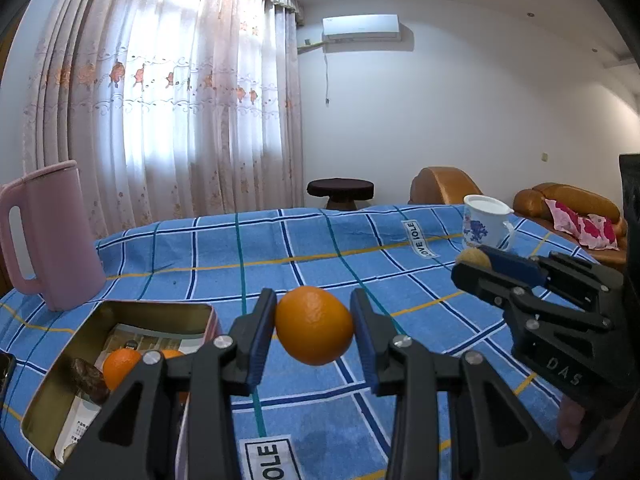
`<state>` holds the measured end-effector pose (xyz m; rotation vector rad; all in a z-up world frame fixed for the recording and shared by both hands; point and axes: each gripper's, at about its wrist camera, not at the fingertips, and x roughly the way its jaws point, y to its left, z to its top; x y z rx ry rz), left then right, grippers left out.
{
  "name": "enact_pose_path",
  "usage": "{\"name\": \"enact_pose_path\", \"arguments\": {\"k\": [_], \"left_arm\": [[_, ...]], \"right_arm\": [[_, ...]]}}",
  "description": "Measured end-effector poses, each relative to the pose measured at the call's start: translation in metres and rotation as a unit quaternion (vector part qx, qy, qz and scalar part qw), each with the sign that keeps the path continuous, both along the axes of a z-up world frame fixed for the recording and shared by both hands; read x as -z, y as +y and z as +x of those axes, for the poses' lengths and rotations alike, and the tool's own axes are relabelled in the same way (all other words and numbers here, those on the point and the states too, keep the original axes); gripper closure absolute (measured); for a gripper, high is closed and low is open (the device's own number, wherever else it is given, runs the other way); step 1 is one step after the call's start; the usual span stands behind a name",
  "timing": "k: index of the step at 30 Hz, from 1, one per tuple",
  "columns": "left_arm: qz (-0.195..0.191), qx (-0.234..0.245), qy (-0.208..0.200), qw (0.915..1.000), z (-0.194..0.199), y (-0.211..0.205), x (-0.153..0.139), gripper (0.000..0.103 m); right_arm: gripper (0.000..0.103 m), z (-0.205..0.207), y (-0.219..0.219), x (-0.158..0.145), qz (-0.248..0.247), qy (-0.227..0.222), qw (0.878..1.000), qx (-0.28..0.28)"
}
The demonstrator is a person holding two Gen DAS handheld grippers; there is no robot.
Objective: Organize fruits
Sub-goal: 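Carry the orange with the left tool while the right tool carries the brown fruit over the tin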
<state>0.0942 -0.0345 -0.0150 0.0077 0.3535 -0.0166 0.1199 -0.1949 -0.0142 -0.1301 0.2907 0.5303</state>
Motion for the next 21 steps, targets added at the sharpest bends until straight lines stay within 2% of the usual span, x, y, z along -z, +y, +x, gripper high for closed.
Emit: {"name": "enact_pose_path", "arguments": {"k": [12, 21], "left_arm": [[-0.021, -0.002, 0.012, 0.9997, -0.016, 0.023, -0.001, 0.063], [-0.040, -0.047, 0.024, 0.9978, -0.038, 0.078, -0.006, 0.063]], "right_arm": [[0.076, -0.009, 0.035, -0.004, -0.006, 0.019, 0.999, -0.040], [0.076, -0.014, 0.087, -0.017, 0.004, 0.035, 0.994, -0.101]]}}
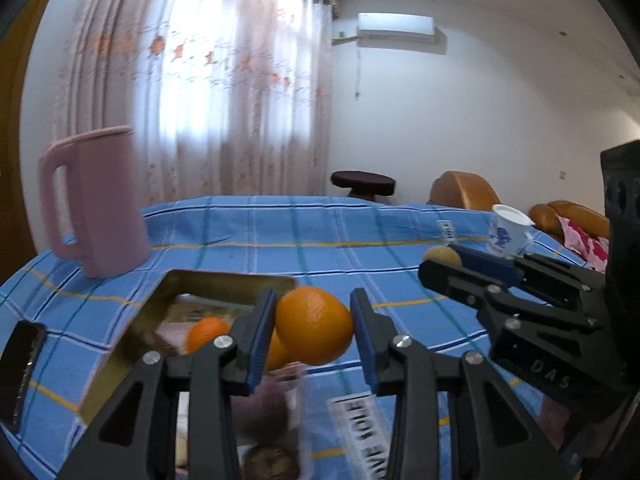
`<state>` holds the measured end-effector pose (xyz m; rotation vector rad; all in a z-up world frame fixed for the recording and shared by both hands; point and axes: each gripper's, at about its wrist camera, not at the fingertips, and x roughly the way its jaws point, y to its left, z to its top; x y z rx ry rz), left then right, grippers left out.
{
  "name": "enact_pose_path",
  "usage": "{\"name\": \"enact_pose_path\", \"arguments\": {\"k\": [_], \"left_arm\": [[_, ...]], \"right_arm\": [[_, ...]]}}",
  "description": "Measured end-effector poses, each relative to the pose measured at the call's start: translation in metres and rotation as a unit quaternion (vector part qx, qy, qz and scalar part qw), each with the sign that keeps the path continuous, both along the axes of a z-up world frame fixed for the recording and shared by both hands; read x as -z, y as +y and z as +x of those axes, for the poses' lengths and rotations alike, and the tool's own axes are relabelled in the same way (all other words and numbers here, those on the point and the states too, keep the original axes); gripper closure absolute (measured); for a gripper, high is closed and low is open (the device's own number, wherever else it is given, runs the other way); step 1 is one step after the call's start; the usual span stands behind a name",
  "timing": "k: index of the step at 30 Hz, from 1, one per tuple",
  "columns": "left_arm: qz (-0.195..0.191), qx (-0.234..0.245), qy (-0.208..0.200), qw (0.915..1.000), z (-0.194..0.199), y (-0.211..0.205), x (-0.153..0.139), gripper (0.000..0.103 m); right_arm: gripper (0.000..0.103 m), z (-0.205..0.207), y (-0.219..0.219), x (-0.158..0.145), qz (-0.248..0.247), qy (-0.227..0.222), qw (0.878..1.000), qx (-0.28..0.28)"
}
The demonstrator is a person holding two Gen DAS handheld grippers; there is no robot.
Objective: Organize fruits
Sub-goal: 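Carry the orange with the left tool while the right tool carries the brown fruit over the tin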
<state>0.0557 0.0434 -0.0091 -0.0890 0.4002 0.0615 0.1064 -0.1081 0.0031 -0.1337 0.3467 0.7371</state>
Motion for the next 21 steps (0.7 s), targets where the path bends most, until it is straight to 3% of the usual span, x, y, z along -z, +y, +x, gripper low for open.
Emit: {"name": "enact_pose_path", "arguments": {"k": [10, 21], "left_arm": [[-0.006, -0.057, 0.031, 0.9979, -0.016, 0.056, 0.006, 0.063], [-0.027, -0.076, 0.060, 0.9949, -0.020, 0.086, 0.019, 0.063]], "right_arm": [[0.076, -0.010, 0.068, -0.008, -0.010, 0.007, 0.998, -0.069], [0.076, -0.019, 0.114, 0.006, -0.048, 0.023, 0.993, -0.109]]}}
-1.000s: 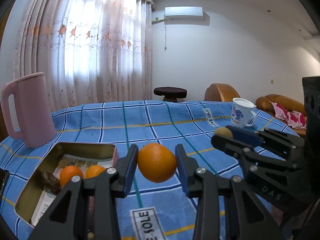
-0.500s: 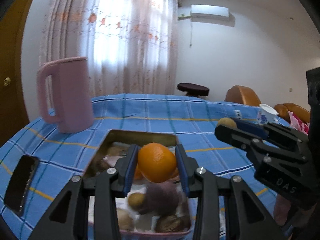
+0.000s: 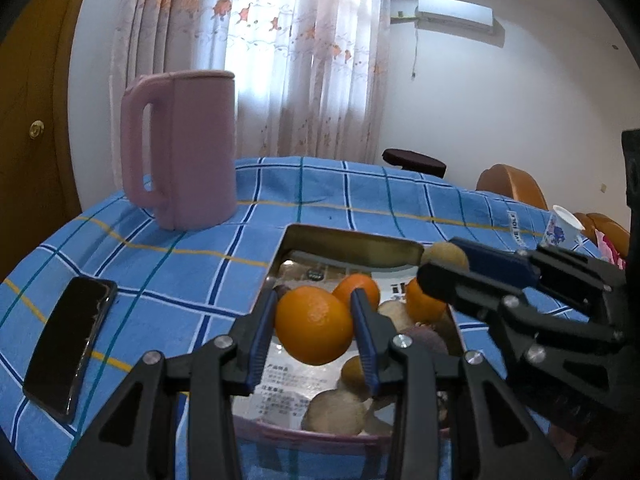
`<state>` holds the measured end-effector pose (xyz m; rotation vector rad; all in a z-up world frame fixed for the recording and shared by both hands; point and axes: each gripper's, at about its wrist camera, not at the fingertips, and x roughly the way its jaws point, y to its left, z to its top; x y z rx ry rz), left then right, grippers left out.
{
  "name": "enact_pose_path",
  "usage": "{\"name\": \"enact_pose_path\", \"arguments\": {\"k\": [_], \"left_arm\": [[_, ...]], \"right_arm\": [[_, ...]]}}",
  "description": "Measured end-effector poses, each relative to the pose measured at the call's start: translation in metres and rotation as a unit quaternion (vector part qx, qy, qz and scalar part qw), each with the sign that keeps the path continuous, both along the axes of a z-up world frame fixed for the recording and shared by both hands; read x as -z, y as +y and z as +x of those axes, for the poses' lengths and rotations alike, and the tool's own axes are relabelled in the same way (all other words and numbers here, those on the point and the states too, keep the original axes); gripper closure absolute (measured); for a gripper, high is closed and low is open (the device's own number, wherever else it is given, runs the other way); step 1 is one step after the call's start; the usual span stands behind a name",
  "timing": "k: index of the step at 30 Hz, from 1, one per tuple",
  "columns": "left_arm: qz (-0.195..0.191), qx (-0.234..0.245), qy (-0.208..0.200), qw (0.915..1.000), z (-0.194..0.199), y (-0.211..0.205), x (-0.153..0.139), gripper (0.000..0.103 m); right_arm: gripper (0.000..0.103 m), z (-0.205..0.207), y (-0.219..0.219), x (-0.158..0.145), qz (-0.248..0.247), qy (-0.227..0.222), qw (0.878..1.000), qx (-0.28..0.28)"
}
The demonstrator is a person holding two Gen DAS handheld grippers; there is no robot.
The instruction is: Organize fruits
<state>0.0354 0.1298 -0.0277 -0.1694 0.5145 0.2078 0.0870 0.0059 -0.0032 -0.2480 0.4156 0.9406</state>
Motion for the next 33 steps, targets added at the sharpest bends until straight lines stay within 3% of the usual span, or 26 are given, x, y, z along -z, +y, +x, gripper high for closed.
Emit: {"name": "enact_pose_path", "arguments": {"k": [15, 26, 33], "left_arm": [[-0.016, 0.002, 0.021, 0.9996, 0.000, 0.011, 0.008, 0.063], [-0.007, -0.006, 0.025, 0.9996, -0.001, 0.012, 0.008, 0.062], [-0.010, -0.022, 0.015, 0.9996, -0.010, 0.017, 0.004, 0.036]], "right_arm": [[0.076, 0.009, 0.016, 0.024, -0.042, 0.042, 0.998, -0.003], [0.072, 0.012, 0.018, 0.029, -0.049, 0.058, 0.997, -0.007], [0.061, 0.012, 0.007, 0.025, -0.040, 0.057, 0.998, 0.006]]}}
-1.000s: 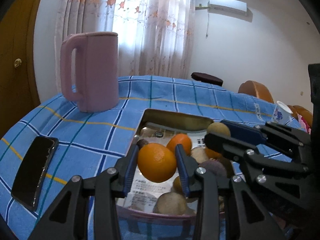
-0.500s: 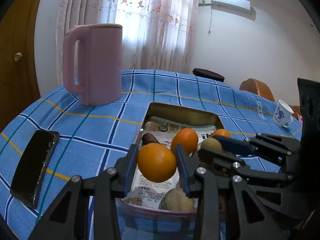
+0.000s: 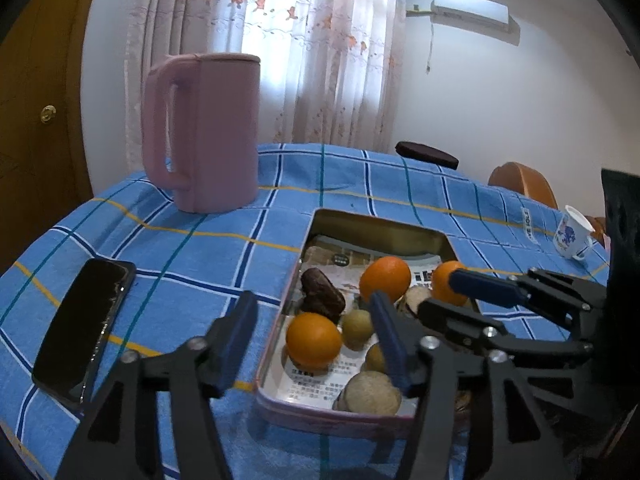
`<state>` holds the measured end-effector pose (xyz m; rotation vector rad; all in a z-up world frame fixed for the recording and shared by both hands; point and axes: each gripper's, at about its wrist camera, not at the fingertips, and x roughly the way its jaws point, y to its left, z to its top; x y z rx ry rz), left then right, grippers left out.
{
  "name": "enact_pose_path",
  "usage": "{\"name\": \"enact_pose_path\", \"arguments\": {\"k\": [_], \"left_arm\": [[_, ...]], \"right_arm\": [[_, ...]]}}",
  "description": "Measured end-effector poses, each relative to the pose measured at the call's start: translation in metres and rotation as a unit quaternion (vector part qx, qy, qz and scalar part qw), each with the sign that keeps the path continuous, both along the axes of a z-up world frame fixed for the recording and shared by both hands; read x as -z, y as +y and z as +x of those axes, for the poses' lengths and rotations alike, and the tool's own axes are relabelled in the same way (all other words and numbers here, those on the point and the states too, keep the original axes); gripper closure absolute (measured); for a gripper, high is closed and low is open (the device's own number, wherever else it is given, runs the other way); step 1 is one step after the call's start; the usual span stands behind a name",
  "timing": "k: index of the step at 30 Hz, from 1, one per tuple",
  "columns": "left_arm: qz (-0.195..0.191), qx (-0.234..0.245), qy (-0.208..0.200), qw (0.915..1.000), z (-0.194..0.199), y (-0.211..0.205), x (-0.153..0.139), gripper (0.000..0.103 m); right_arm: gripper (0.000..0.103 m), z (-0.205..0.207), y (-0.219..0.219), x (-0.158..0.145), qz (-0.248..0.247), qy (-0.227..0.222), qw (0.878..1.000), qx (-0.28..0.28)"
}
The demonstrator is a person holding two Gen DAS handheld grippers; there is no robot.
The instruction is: Organize fruits
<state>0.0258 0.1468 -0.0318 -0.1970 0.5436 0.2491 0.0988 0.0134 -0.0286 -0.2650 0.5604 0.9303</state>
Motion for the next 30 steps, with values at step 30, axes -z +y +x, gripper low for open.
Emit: {"name": "enact_pose_path", "arguments": {"k": [30], "left_arm": [[0.018, 0.018, -0.054, 0.9982, -0.027, -0.033, -0.029, 0.004]], "right_arm": [[0.038, -0.022, -0.081, -0.031, 0.055, -0.027, 0.992, 0.107]]}}
